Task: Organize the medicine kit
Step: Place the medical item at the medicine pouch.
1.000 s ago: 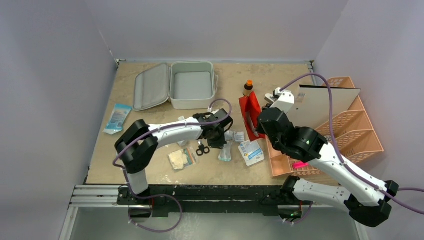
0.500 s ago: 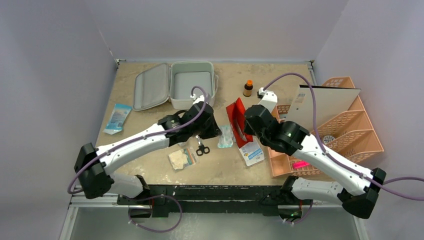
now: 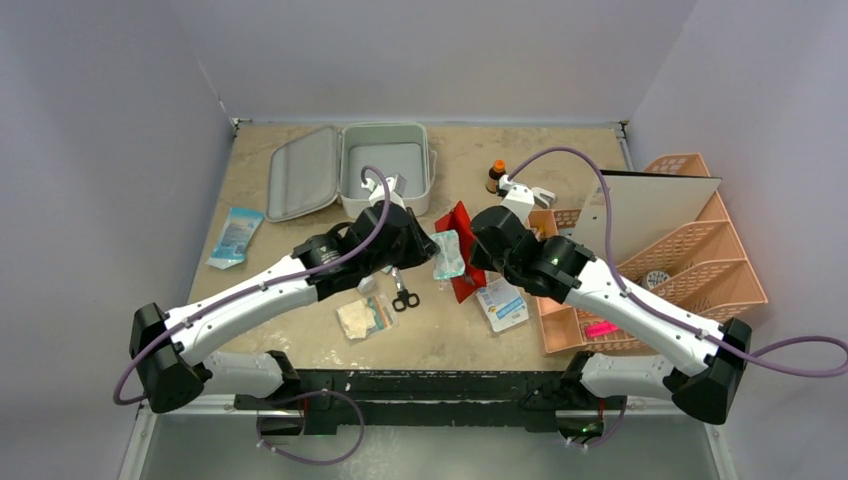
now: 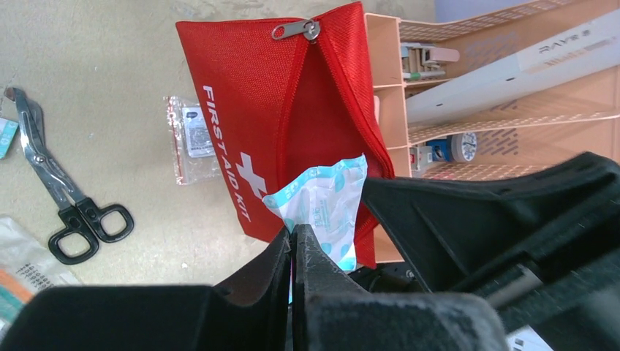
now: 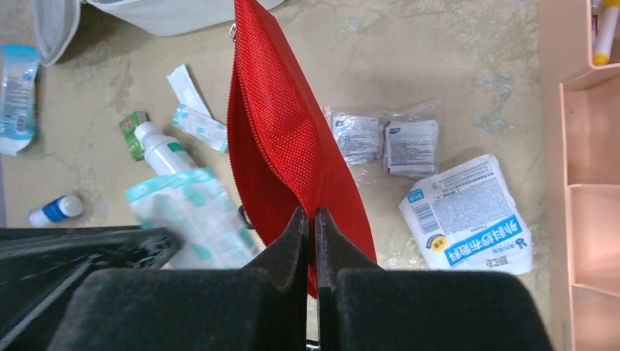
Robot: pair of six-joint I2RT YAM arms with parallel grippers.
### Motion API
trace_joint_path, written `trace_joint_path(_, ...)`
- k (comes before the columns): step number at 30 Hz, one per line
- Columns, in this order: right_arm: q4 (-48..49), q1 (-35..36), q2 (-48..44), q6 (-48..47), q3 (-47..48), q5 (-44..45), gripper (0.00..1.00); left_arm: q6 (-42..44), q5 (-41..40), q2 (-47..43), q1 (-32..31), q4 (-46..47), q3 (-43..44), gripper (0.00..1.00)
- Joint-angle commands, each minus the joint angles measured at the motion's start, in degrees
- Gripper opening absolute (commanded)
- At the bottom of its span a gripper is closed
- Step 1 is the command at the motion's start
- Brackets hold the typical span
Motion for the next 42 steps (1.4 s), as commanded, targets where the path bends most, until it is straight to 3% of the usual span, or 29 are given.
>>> trace_joint_path(1, 3.7, 0.2, -1.5, 2.1, 1.1, -0.7, 0.0, -0.9, -1.8, 2.6, 0.0, 2.2, 2.8, 0.0)
trace_joint_path(18, 4.5, 0.2, -3.6, 3.7, -1.4, -2.9, 0.0, 1.9, -7.1, 9.1, 0.1, 1.3, 5.4, 0.0)
trace_joint_path(42, 4.3, 0.2, -2.8, 3.5, -1.4, -3.2, 0.0, -0.8, 1.0, 13.0, 1.2, 8.6, 7.2, 0.0)
